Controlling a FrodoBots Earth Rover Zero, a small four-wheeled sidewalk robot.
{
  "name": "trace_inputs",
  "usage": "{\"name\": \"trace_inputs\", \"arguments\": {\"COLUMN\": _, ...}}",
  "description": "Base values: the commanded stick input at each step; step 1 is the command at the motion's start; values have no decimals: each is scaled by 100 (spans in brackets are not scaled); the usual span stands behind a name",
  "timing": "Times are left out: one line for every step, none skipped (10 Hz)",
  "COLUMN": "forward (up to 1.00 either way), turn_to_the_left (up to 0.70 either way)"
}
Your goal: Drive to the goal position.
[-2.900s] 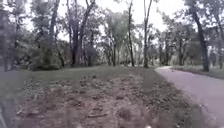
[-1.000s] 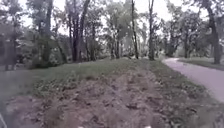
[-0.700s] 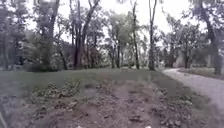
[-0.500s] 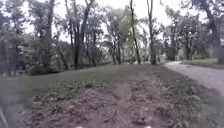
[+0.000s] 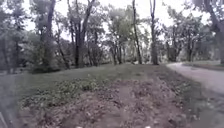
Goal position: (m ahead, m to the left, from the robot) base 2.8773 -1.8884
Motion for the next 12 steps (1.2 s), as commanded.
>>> {"name": "trace_inputs", "arguments": {"forward": 68, "turn_to_the_left": 13}}
{"name": "trace_inputs", "arguments": {"forward": 68, "turn_to_the_left": 14}}
{"name": "trace_inputs", "arguments": {"forward": 69, "turn_to_the_left": 13}}
{"name": "trace_inputs", "arguments": {"forward": 69, "turn_to_the_left": 11}}
{"name": "trace_inputs", "arguments": {"forward": 69, "turn_to_the_left": 9}}
{"name": "trace_inputs", "arguments": {"forward": 69, "turn_to_the_left": 6}}
{"name": "trace_inputs", "arguments": {"forward": 69, "turn_to_the_left": 4}}
{"name": "trace_inputs", "arguments": {"forward": 69, "turn_to_the_left": 1}}
{"name": "trace_inputs", "arguments": {"forward": 69, "turn_to_the_left": 1}}
{"name": "trace_inputs", "arguments": {"forward": 69, "turn_to_the_left": 0}}
{"name": "trace_inputs", "arguments": {"forward": 69, "turn_to_the_left": 0}}
{"name": "trace_inputs", "arguments": {"forward": 69, "turn_to_the_left": 1}}
